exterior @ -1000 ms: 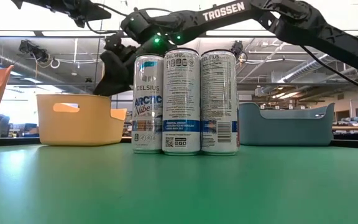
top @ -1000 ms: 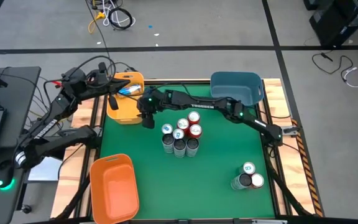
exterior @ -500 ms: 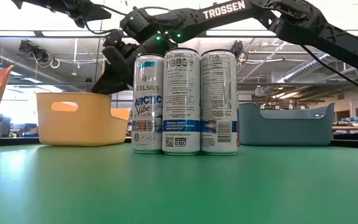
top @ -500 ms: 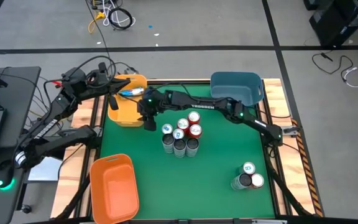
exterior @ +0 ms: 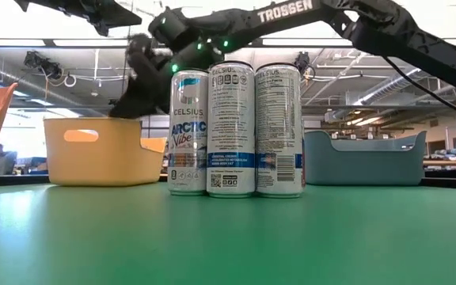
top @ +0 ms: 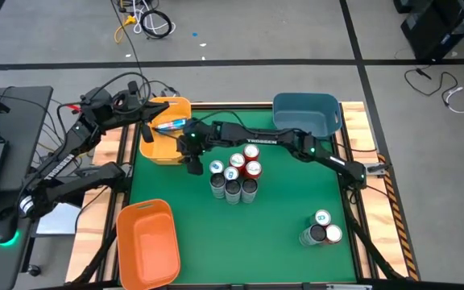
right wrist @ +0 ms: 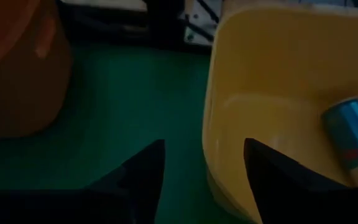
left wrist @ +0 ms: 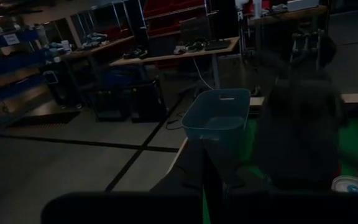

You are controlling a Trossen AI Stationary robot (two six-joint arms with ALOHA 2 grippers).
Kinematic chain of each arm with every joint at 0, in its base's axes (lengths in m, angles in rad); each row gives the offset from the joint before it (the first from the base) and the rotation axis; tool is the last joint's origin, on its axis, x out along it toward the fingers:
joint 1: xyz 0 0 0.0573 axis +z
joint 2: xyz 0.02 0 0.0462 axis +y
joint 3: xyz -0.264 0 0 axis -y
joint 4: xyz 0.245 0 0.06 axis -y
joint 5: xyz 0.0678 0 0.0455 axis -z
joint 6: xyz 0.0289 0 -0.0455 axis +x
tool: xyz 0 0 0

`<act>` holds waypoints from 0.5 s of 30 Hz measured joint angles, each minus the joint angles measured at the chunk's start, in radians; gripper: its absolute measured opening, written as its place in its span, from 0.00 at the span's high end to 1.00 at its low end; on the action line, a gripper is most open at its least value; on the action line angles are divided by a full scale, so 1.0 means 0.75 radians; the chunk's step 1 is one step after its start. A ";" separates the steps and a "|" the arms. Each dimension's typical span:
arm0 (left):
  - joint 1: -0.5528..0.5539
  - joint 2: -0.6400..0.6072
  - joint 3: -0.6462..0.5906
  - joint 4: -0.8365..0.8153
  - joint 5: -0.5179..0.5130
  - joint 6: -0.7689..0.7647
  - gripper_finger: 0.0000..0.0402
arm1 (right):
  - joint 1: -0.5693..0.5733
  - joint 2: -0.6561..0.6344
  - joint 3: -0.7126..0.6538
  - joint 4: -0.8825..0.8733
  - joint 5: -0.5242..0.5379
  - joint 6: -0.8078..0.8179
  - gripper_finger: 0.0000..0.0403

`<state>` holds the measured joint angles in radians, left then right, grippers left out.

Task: Sort soda cans
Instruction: Remove the blue soda can from the yellow bin

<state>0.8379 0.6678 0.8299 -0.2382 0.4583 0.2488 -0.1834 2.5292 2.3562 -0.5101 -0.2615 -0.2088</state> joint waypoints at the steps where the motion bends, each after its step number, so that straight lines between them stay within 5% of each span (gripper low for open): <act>1: 0.000 0.000 0.000 0.000 0.000 -0.002 1.00 | -0.002 0.017 0.000 0.003 0.019 -0.003 0.51; 15: 0.000 0.000 0.000 -0.020 -0.001 -0.002 1.00 | -0.019 -0.013 -0.001 -0.241 0.101 -0.013 0.83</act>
<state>0.8379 0.6678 0.8299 -0.2532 0.4580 0.2474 -0.1974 2.5191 2.3554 -0.6910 -0.1854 -0.2183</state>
